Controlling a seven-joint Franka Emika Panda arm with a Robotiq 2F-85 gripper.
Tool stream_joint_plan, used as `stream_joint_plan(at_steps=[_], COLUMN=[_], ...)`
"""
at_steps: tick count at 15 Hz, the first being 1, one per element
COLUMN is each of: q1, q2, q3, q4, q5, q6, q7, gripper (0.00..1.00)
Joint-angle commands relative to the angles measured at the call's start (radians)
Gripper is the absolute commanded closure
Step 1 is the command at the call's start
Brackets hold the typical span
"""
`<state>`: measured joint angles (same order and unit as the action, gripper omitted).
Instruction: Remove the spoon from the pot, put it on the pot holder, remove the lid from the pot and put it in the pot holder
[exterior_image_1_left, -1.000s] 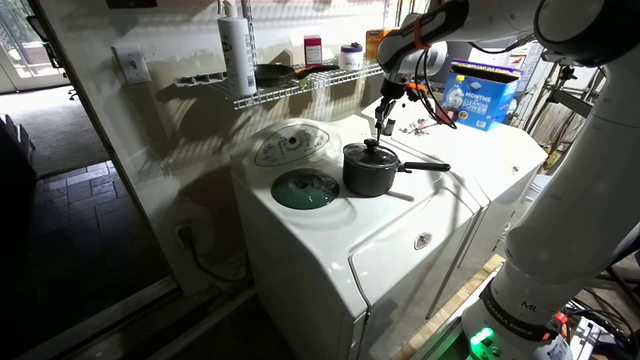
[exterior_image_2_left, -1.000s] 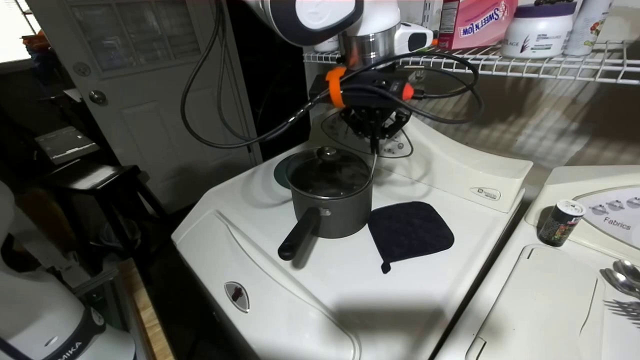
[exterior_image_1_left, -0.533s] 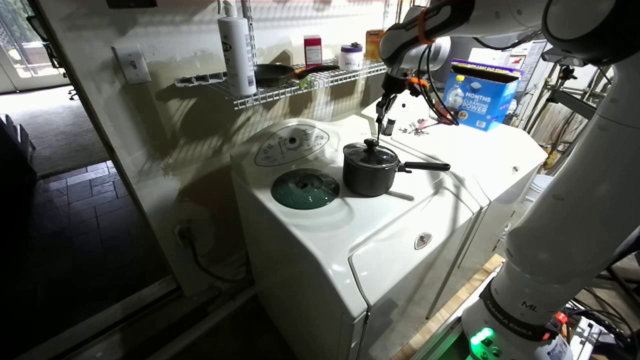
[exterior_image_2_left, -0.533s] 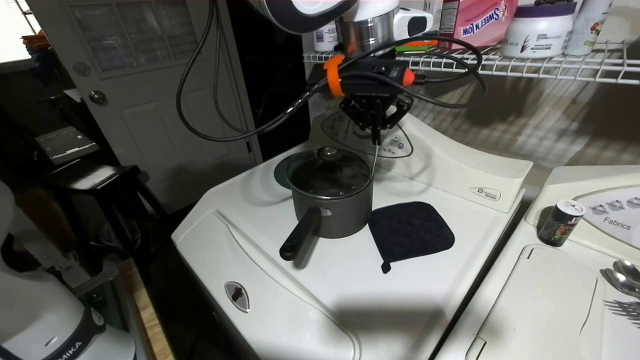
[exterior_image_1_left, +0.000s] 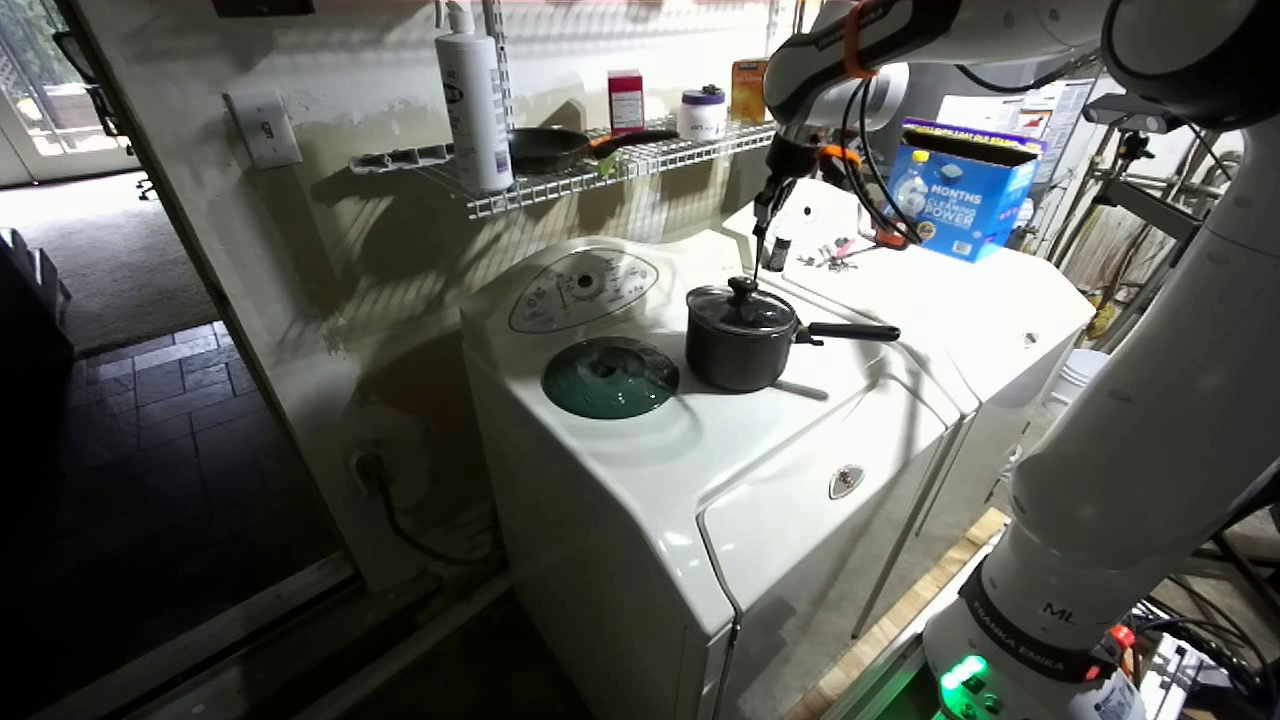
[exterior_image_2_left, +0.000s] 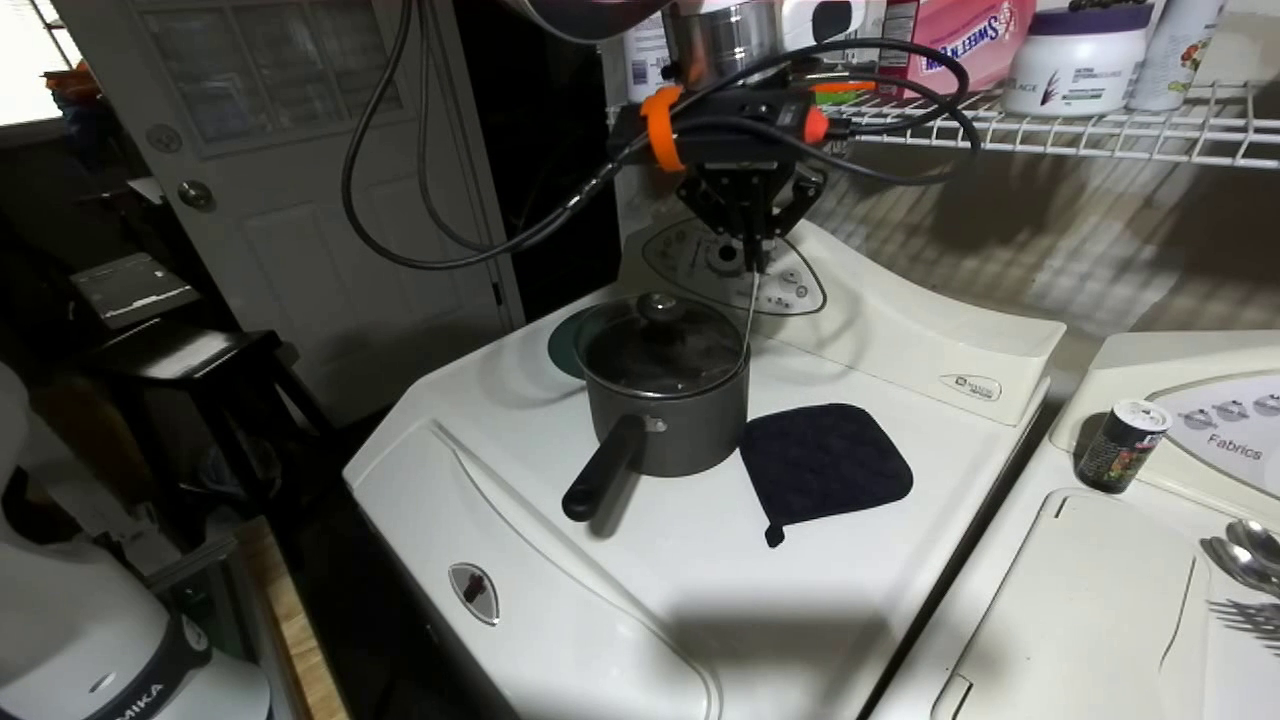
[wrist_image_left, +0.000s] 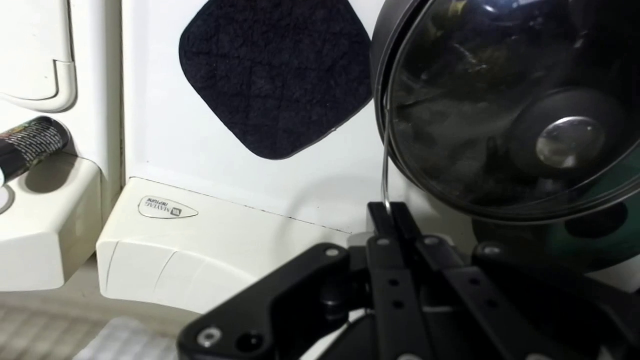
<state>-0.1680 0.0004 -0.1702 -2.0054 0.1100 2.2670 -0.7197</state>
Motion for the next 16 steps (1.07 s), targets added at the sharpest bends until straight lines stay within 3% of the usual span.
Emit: stream_joint_plan(at_steps=[1,16], q1=[-0.001,0.002], q2=[-0.008,-0.027], q3=[-0.001,-0.004], q4=[0.019,0.032], q5=[-0.027,-0.057], q6=[-0.010,-0.004], q7=[-0.008,0.005], gripper=[0.99,0.99])
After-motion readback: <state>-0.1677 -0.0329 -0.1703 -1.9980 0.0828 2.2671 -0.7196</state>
